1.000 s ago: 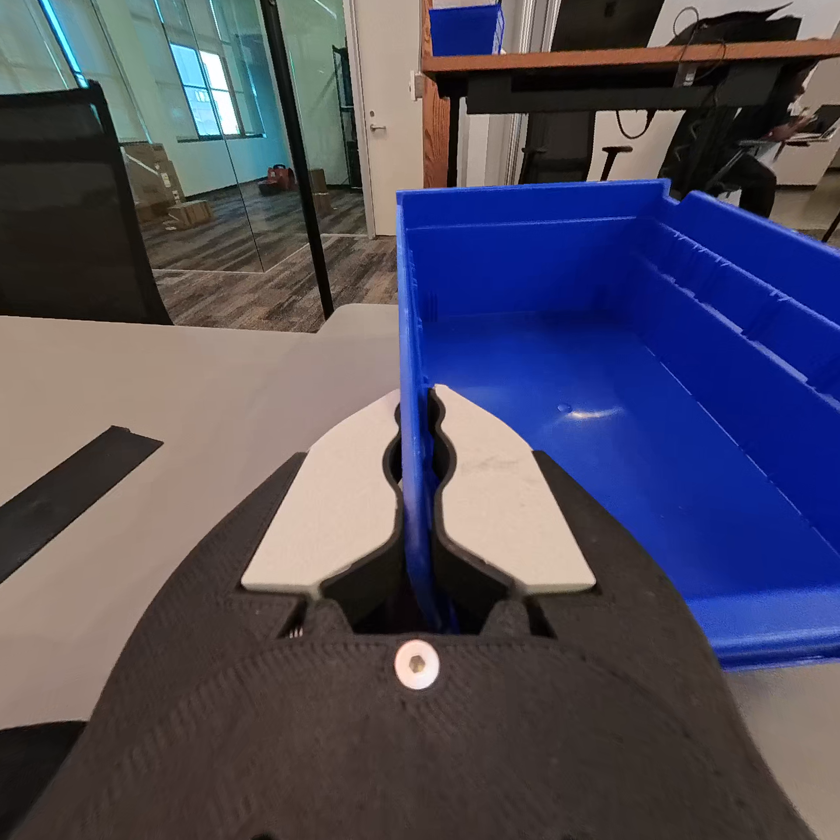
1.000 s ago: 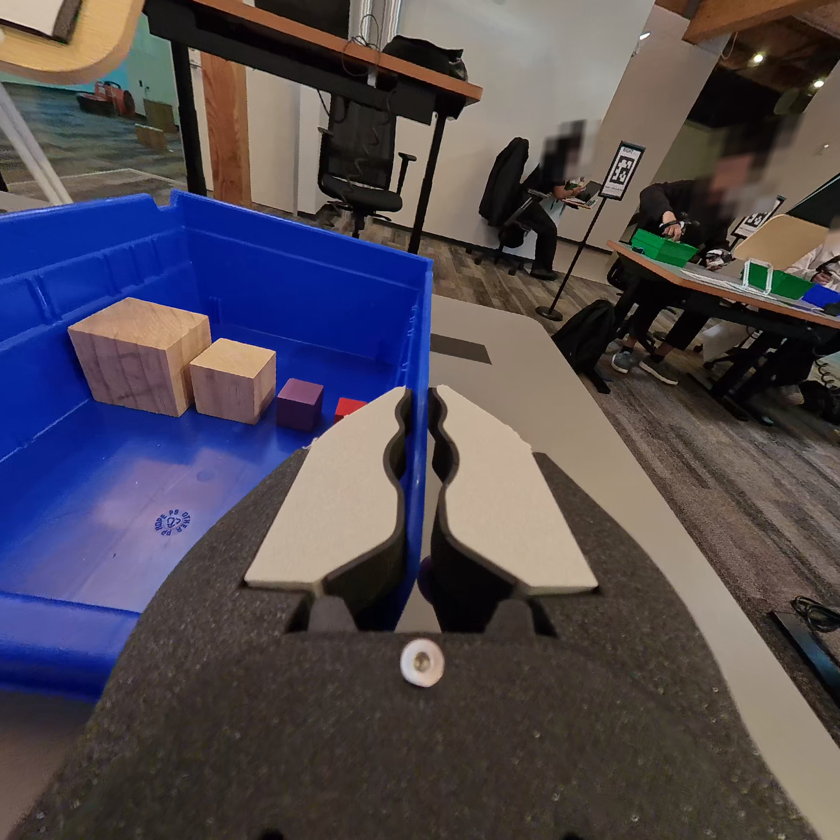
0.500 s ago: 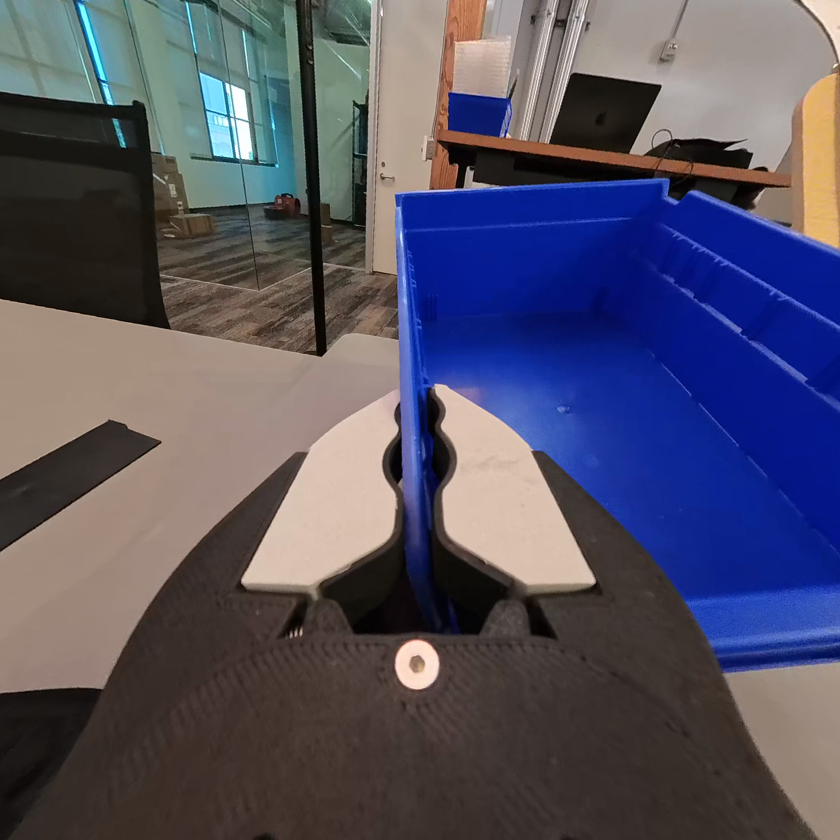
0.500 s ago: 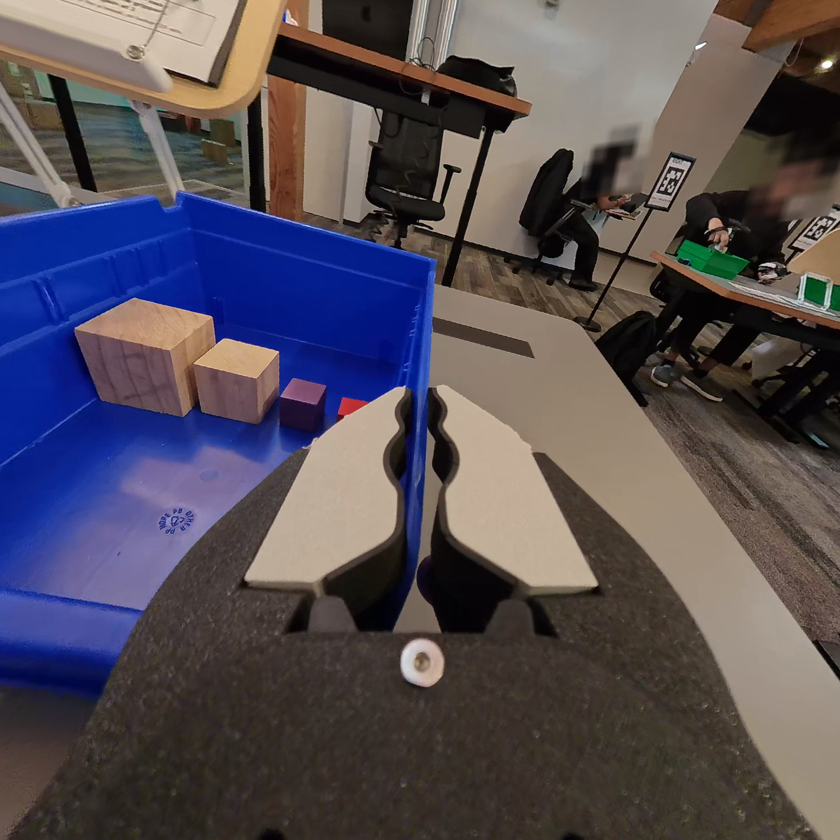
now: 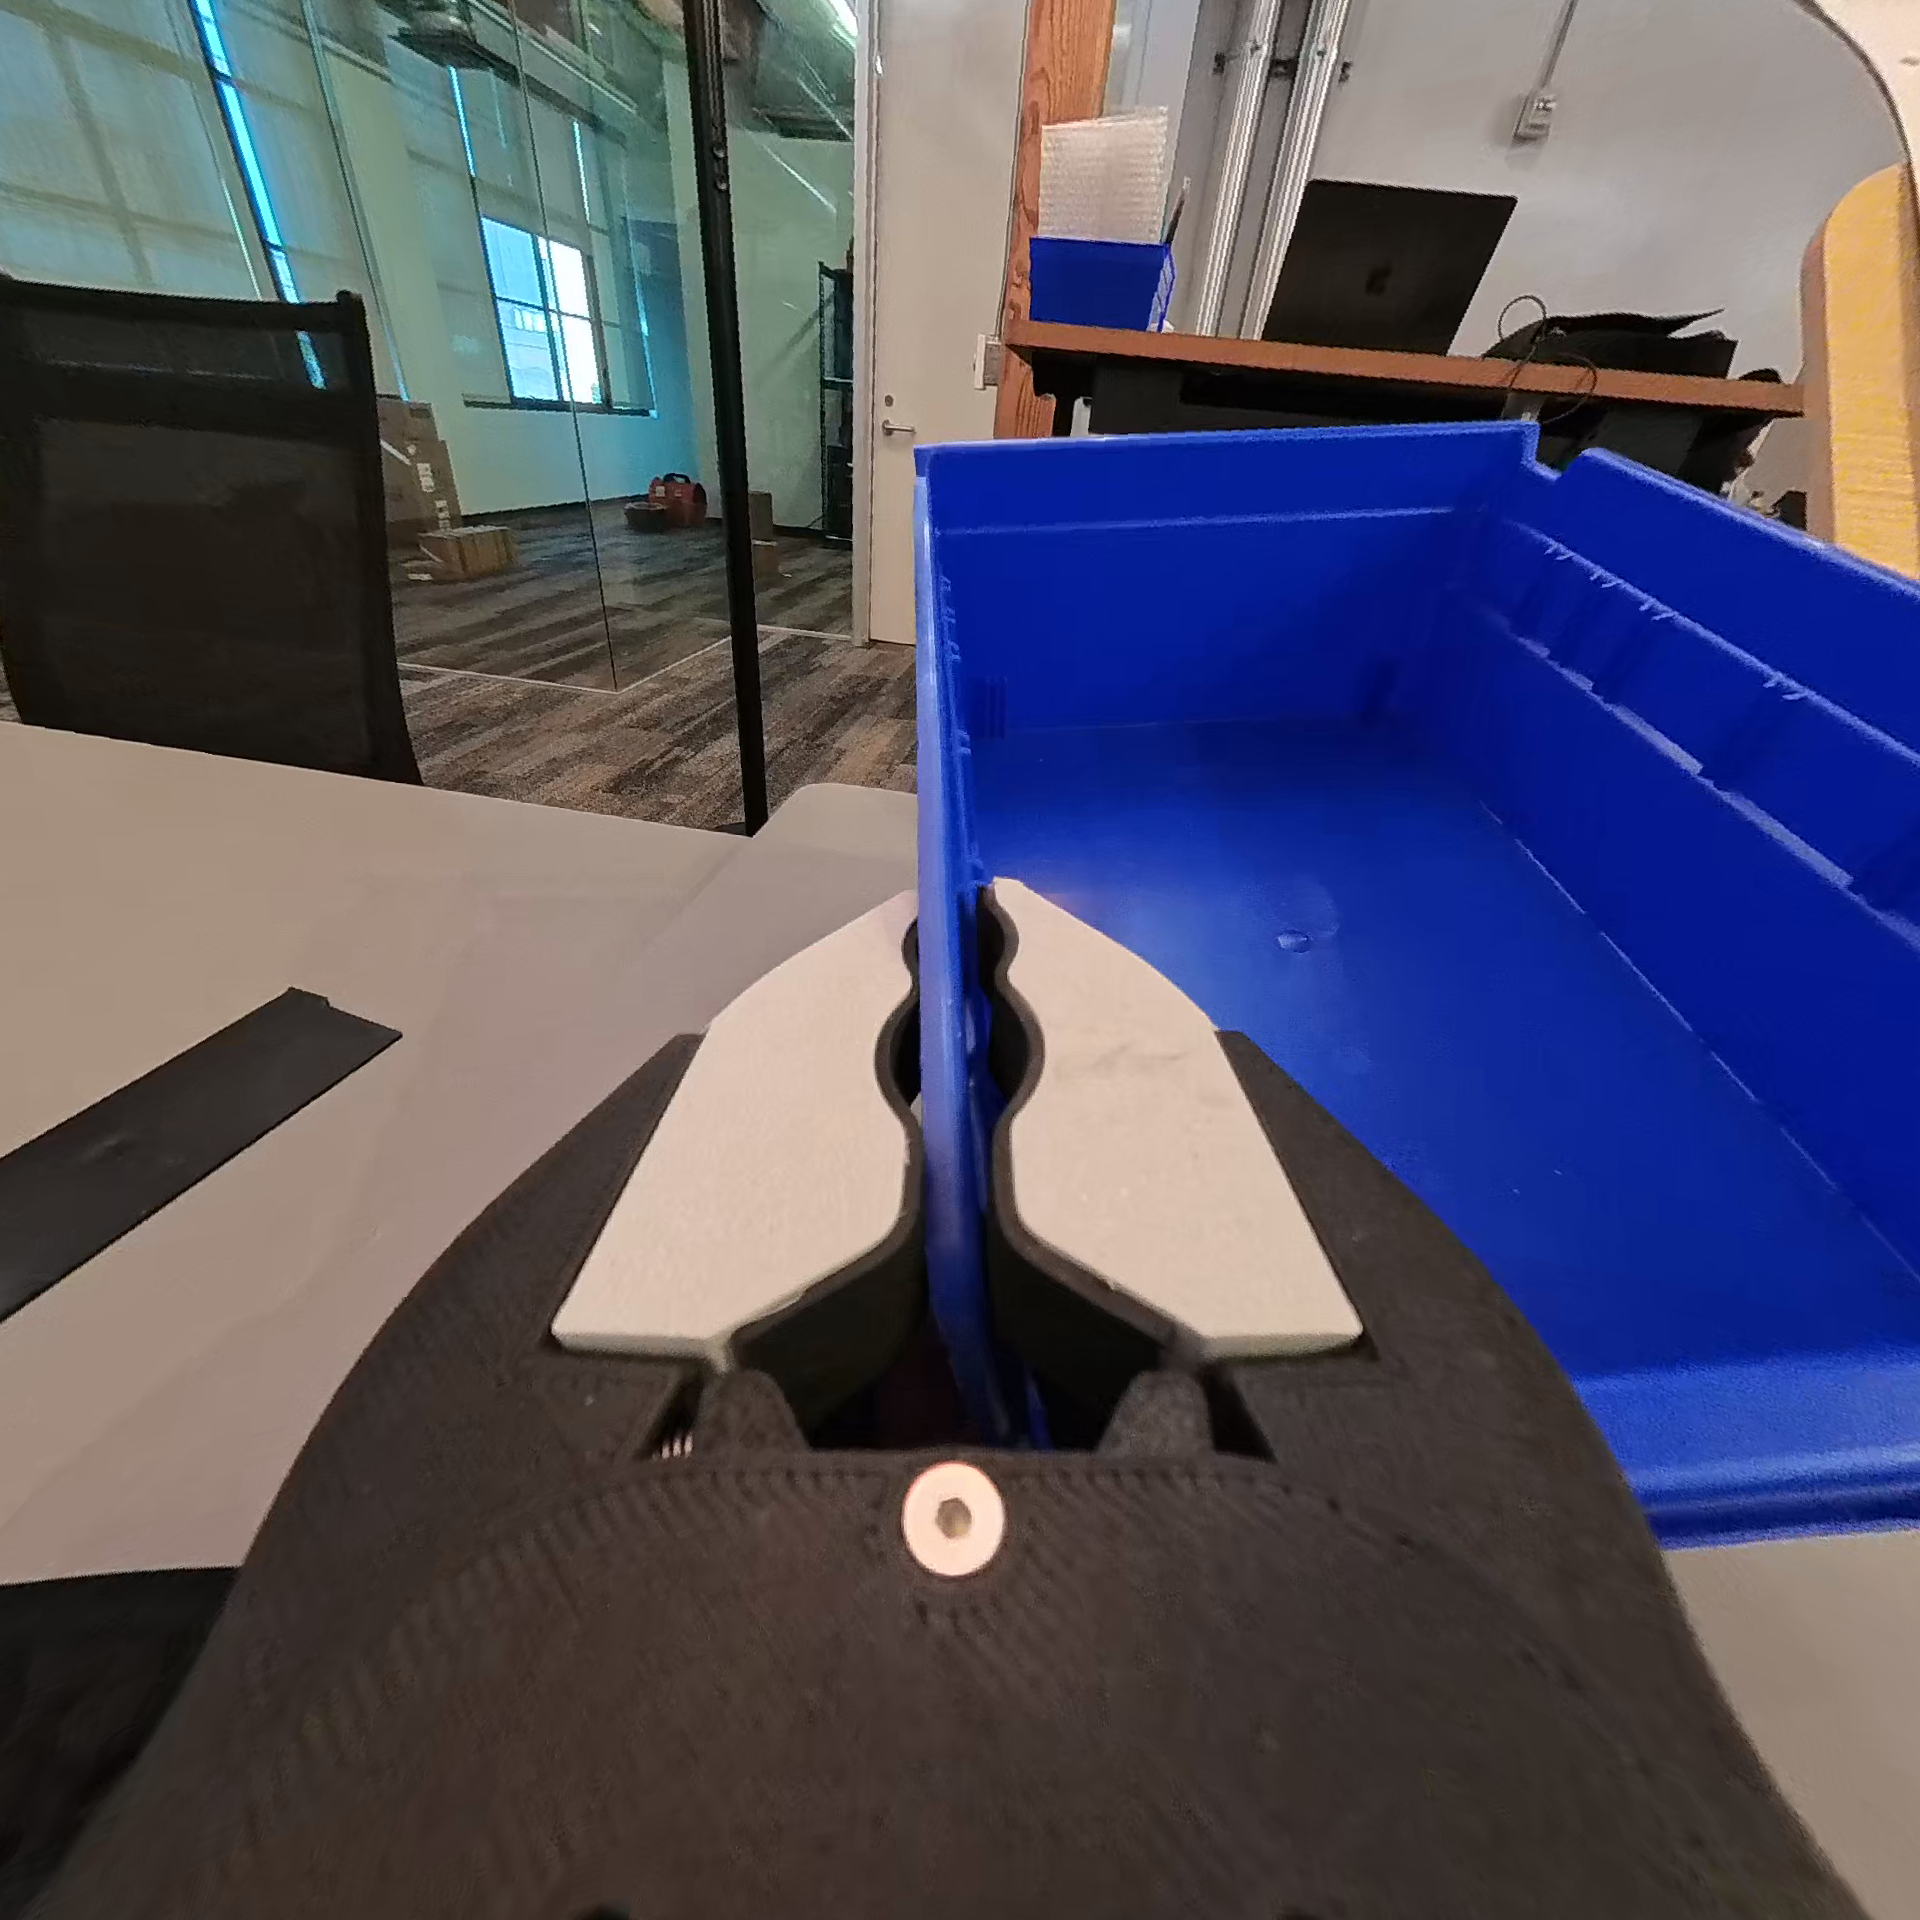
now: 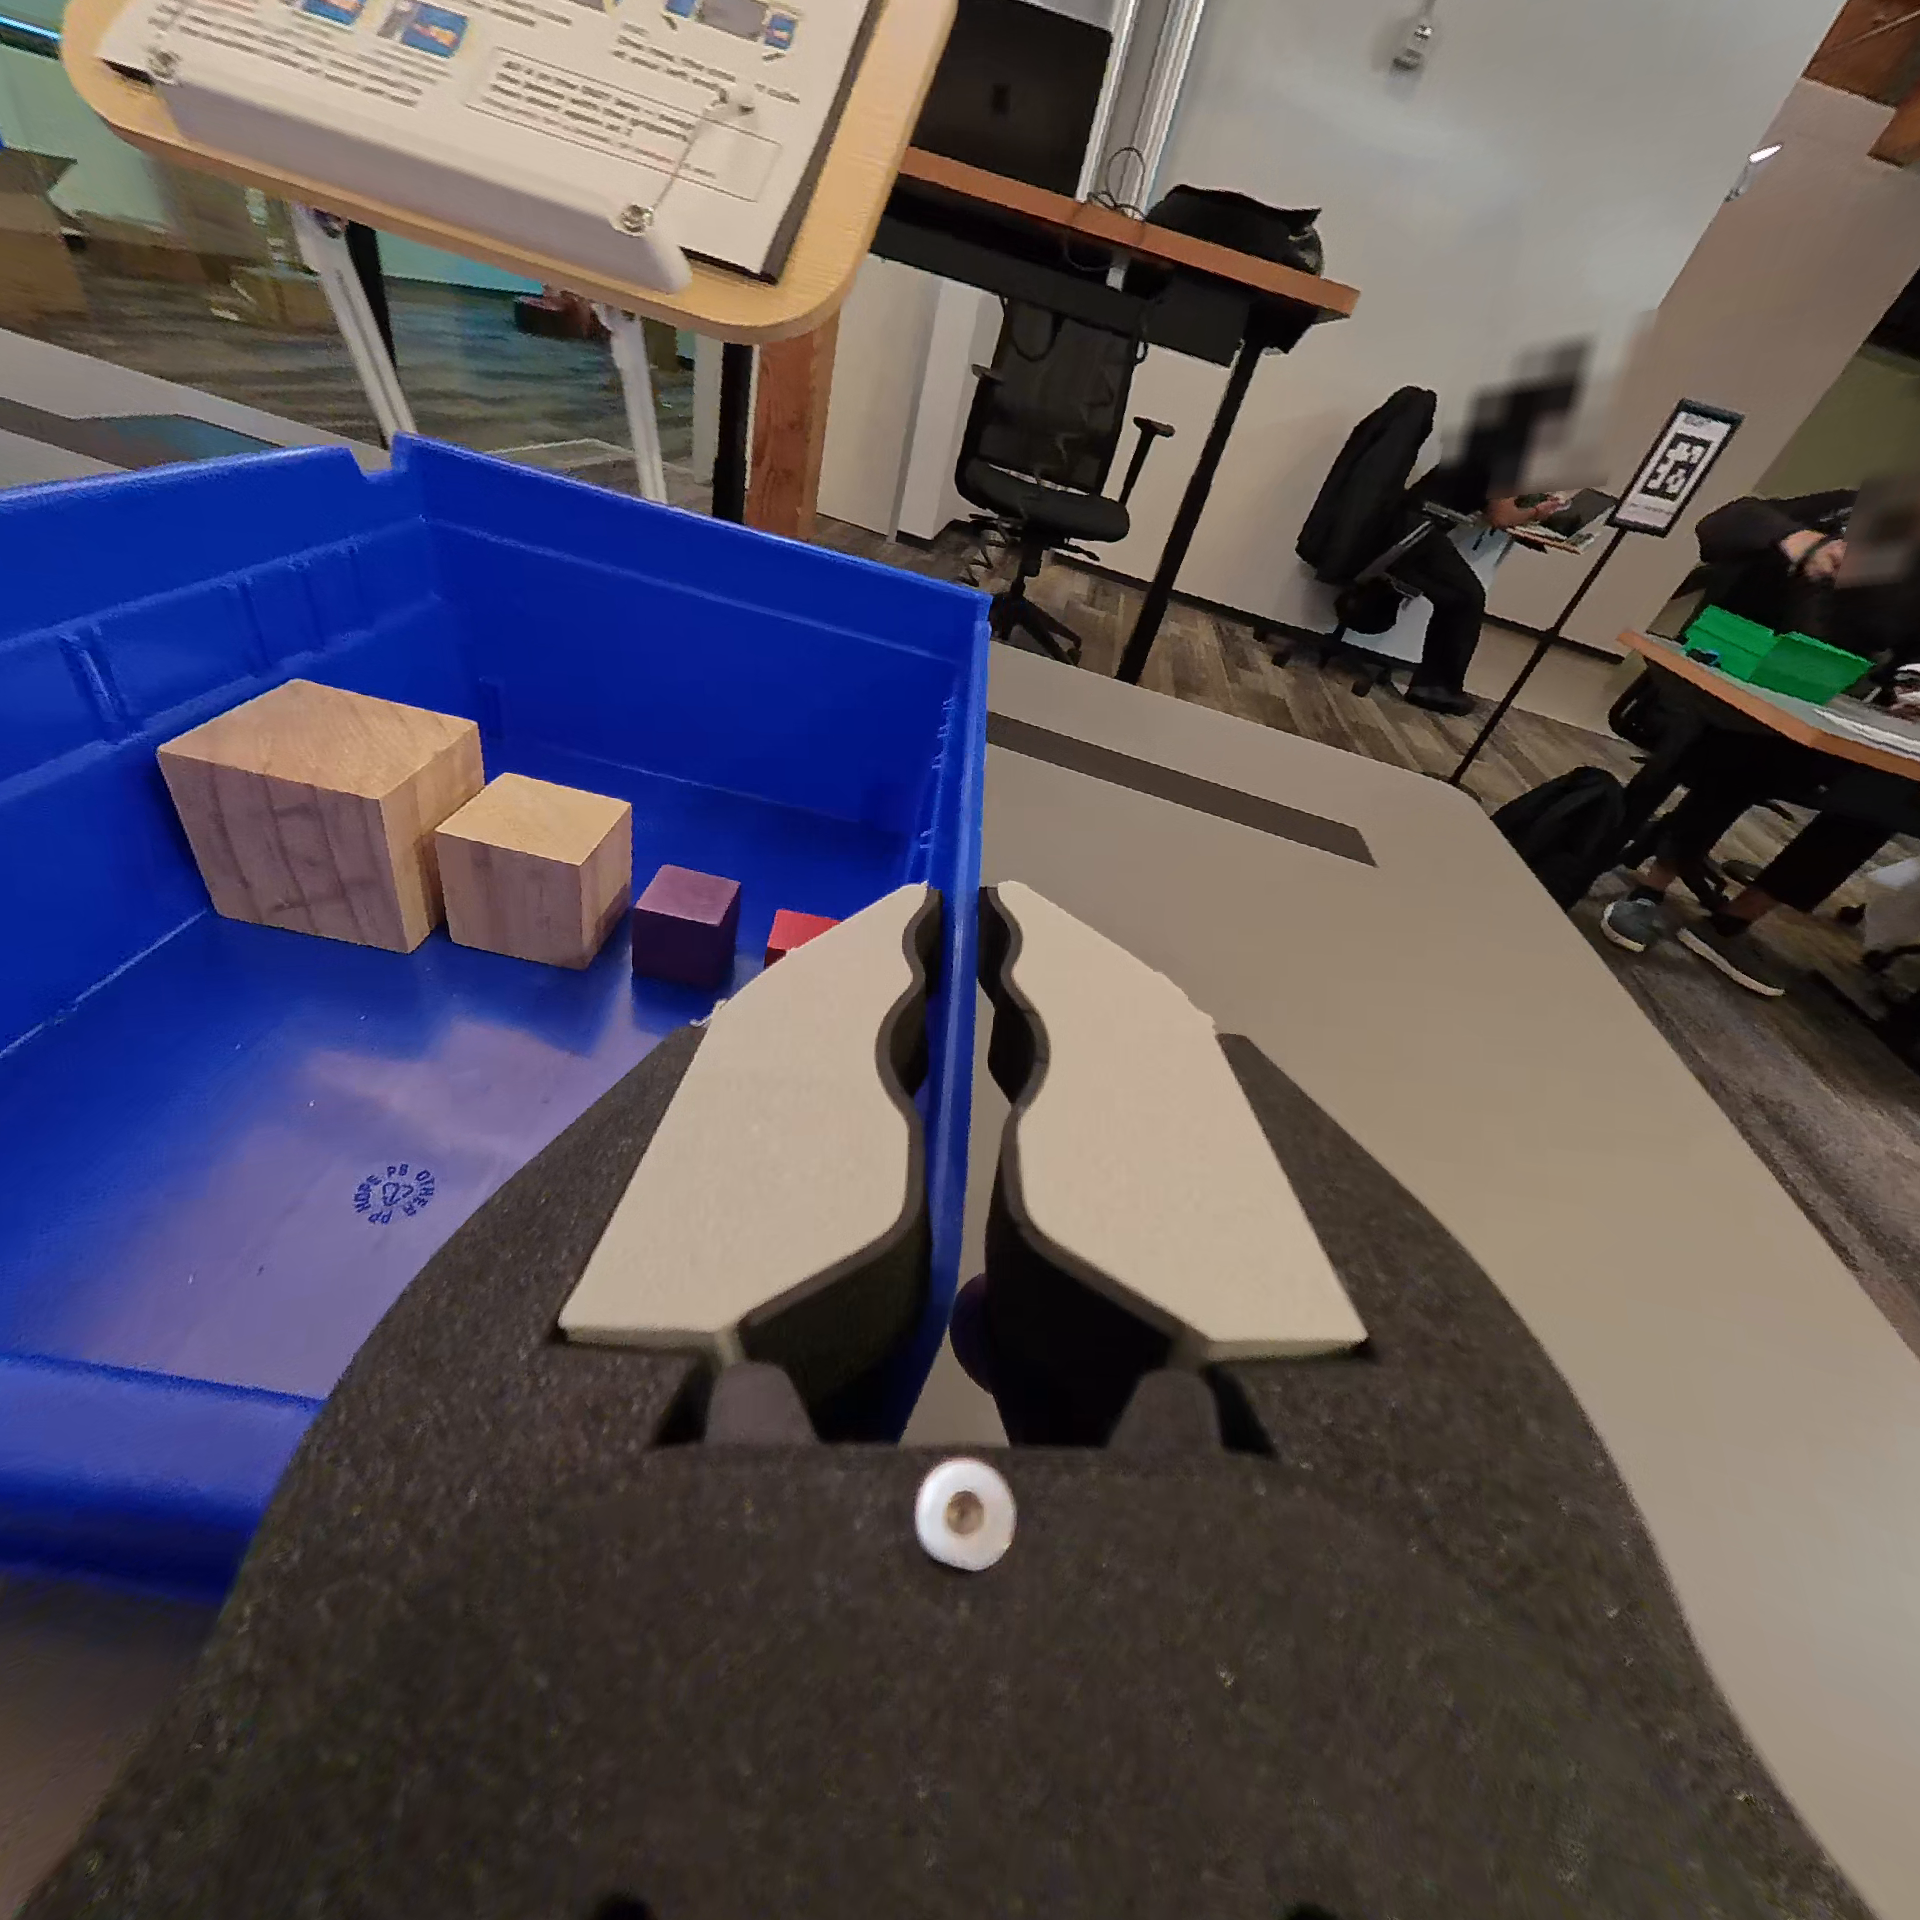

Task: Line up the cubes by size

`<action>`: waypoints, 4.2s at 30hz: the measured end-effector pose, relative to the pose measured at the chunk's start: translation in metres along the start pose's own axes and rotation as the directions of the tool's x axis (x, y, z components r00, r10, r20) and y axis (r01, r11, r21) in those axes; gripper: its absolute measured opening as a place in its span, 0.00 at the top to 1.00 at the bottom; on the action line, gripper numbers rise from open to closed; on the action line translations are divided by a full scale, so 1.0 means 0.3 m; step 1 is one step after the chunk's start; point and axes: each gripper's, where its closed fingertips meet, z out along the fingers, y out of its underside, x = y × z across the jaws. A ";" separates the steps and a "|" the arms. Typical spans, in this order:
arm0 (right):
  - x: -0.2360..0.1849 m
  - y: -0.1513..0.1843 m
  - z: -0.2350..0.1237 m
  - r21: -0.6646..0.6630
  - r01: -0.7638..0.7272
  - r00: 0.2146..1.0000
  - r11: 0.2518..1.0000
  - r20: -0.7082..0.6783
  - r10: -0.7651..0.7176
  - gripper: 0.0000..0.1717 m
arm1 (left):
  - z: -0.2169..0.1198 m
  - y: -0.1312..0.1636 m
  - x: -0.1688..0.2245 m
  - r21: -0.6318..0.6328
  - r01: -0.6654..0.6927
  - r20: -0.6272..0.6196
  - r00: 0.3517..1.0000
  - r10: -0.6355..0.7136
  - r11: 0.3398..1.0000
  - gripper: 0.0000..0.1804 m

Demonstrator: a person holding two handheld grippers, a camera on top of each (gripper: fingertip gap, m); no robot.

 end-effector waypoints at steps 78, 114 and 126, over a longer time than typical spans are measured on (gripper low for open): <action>-1.105 -0.320 0.647 0.036 -0.014 0.960 0.999 0.280 0.004 0.96 | -0.192 -0.255 -0.199 0.280 0.143 0.095 0.980 -0.176 0.949 0.97; -0.660 -0.720 -0.116 0.485 -0.113 0.940 0.867 0.335 -0.065 0.69 | -0.316 -0.504 0.737 0.338 0.053 -0.427 0.898 0.103 0.940 0.97; -0.388 -0.488 -0.253 0.316 -0.095 0.989 0.944 0.137 0.054 0.70 | -0.420 -0.226 1.535 0.151 -0.047 -0.729 0.669 0.144 0.987 0.97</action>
